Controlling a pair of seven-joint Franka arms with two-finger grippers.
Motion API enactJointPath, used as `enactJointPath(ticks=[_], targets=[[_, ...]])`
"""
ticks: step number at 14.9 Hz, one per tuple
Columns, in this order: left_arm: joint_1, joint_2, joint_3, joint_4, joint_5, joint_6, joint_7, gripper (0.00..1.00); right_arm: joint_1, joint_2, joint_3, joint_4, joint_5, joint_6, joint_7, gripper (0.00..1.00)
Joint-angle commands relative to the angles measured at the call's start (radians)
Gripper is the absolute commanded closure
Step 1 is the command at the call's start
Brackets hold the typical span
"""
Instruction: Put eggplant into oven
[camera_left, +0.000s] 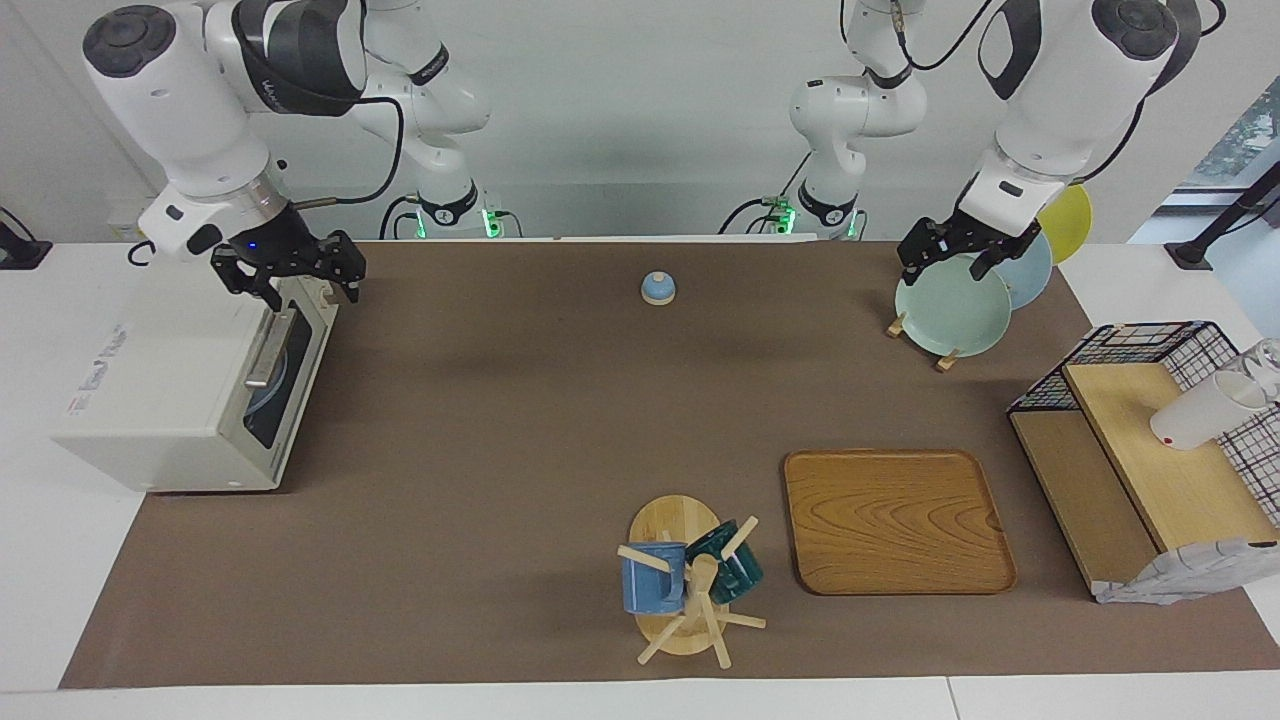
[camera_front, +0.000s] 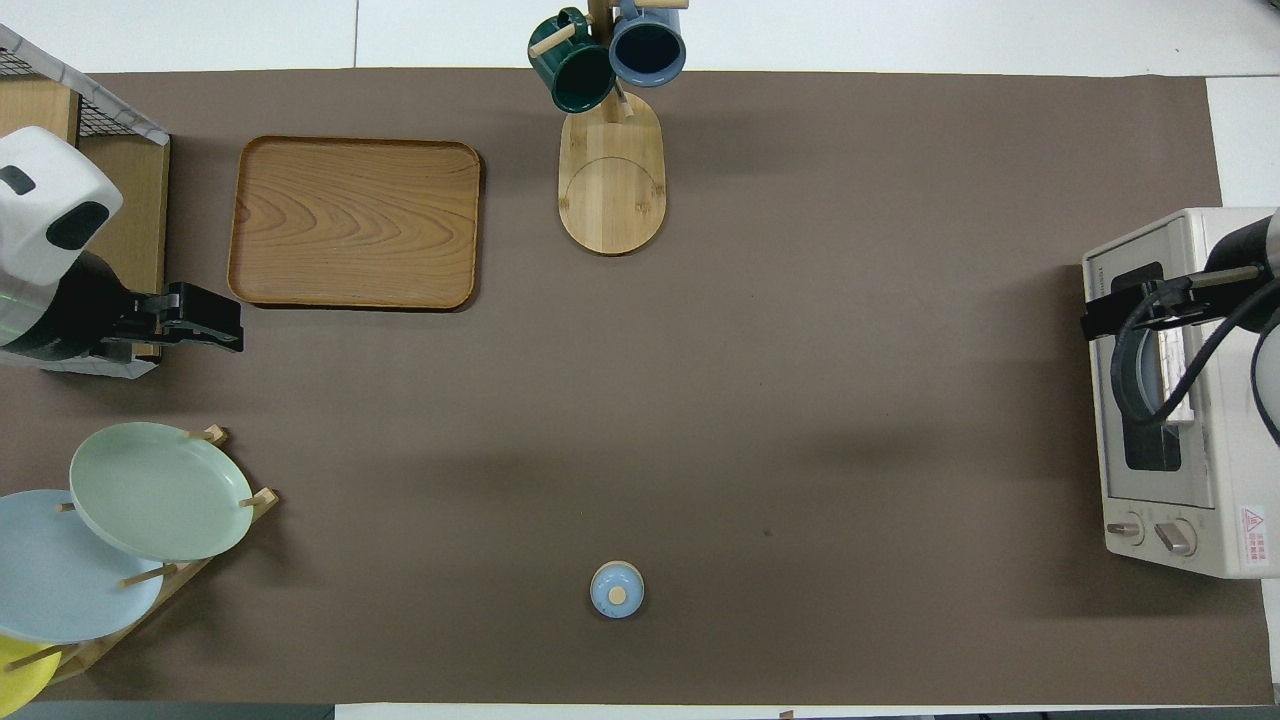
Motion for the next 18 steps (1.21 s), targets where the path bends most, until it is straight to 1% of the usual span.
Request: enactJointPath(ticks=[1, 4, 7, 14, 15, 16, 17, 18], targets=[[-0.003, -0.01, 0.008, 0.002, -0.008, -0.015, 0.009, 0.0, 0.0, 0.018, 0.002, 0.03, 0.026, -0.026, 0.017, 0.0], [-0.003, -0.01, 0.008, 0.002, -0.007, -0.015, 0.009, 0.0, -0.003, 0.019, 0.001, 0.041, 0.055, -0.049, 0.02, 0.0], [-0.003, -0.011, 0.008, 0.002, -0.008, -0.017, 0.009, 0.0, -0.003, 0.027, 0.001, 0.061, 0.052, -0.05, 0.02, 0.0], [-0.003, -0.01, 0.008, 0.002, -0.007, -0.018, 0.009, 0.0, 0.001, 0.028, 0.002, 0.072, 0.055, -0.066, 0.023, 0.0], [-0.003, -0.01, 0.008, 0.002, -0.008, -0.017, 0.009, 0.0, -0.002, 0.031, 0.002, 0.095, 0.049, -0.07, 0.027, 0.0], [-0.003, -0.011, 0.008, 0.002, -0.007, -0.017, 0.009, 0.0, -0.003, 0.036, 0.001, 0.131, 0.037, -0.101, 0.03, 0.0], [-0.003, -0.01, 0.008, 0.002, -0.007, -0.017, 0.009, 0.0, -0.012, 0.06, 0.001, 0.179, 0.031, -0.142, 0.032, 0.0], [-0.003, -0.01, 0.008, 0.002, -0.007, -0.017, 0.009, 0.0, -0.017, 0.07, 0.001, 0.194, 0.029, -0.159, 0.032, 0.0]])
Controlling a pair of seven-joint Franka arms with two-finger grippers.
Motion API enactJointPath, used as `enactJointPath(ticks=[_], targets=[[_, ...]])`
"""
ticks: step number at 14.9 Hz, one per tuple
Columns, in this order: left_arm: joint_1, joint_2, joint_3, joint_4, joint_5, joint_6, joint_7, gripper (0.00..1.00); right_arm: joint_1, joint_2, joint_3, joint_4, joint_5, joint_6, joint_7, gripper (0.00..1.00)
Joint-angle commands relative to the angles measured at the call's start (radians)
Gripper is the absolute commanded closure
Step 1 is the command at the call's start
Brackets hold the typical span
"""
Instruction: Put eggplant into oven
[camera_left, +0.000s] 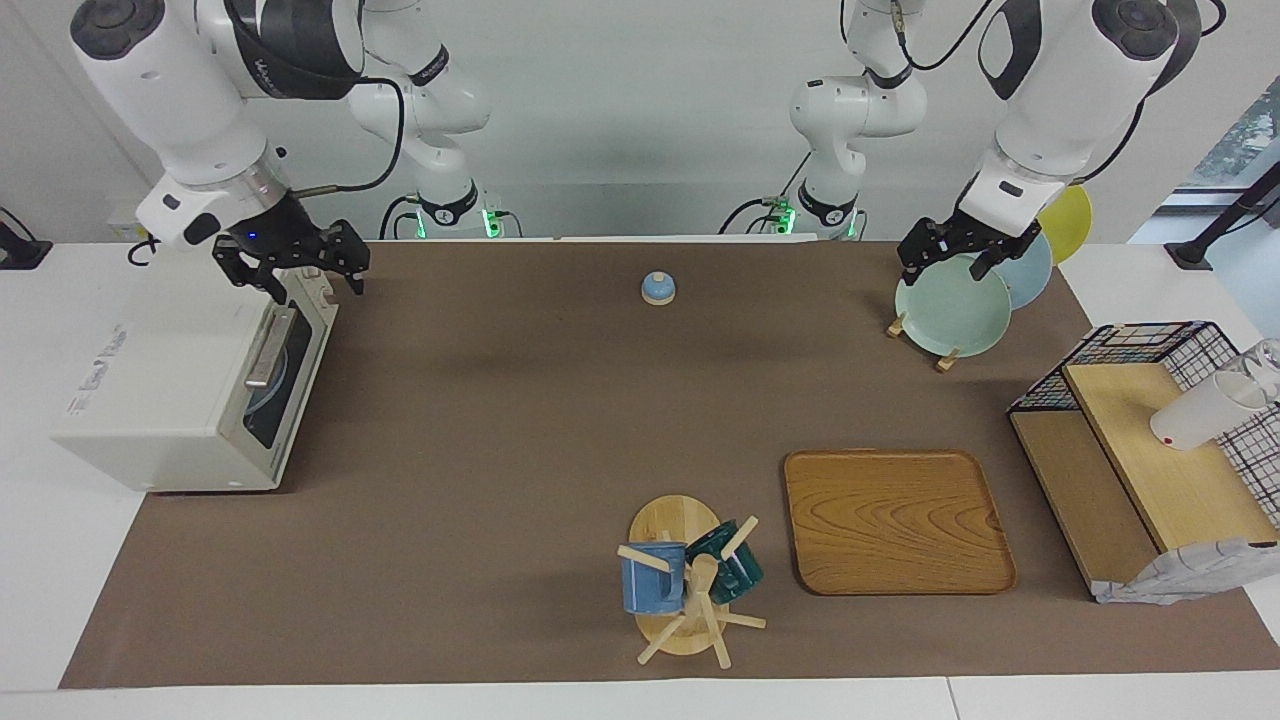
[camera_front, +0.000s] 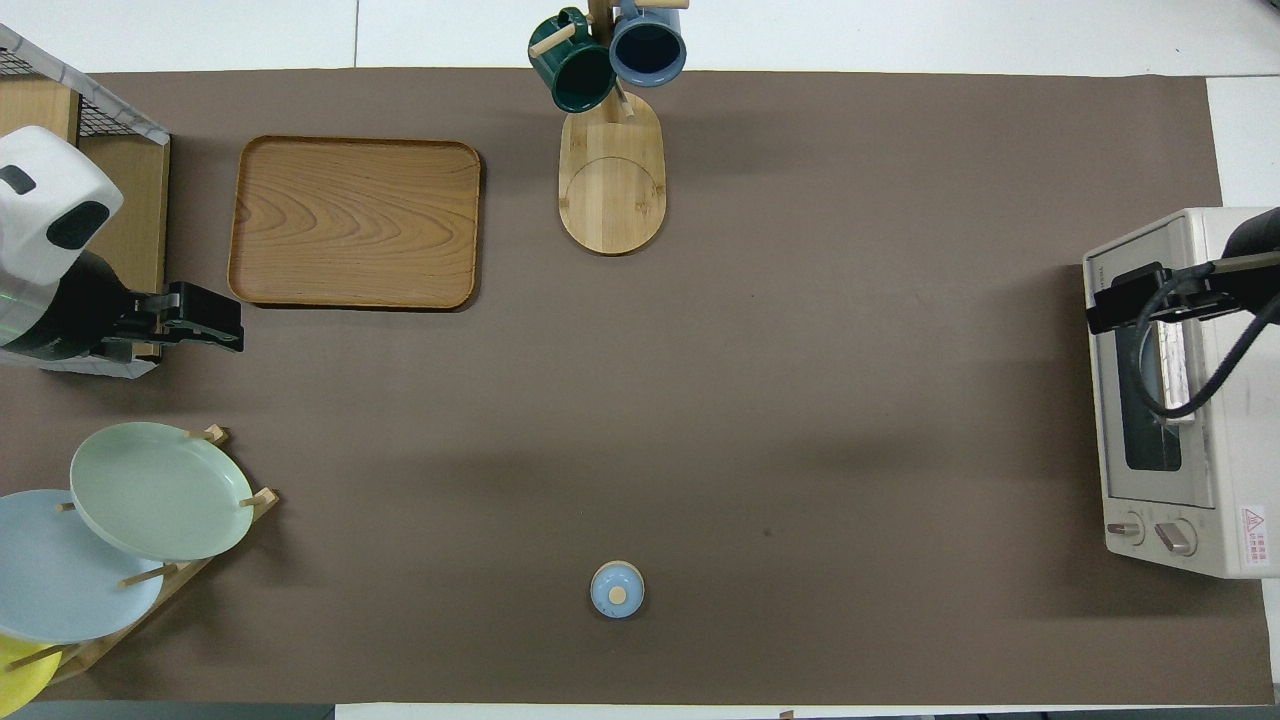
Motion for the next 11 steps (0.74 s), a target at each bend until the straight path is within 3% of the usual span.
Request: enactJointPath(ticks=[1, 11], targets=[[-0.003, -0.011, 0.008, 0.002, -0.007, -0.017, 0.009, 0.0, -0.021, 0.051, 0.0, 0.095, -0.005, -0.065, 0.016, 0.0], [-0.003, -0.011, 0.008, 0.002, -0.007, -0.017, 0.008, 0.0, -0.001, 0.051, 0.0, 0.087, -0.034, -0.057, 0.015, 0.0]])
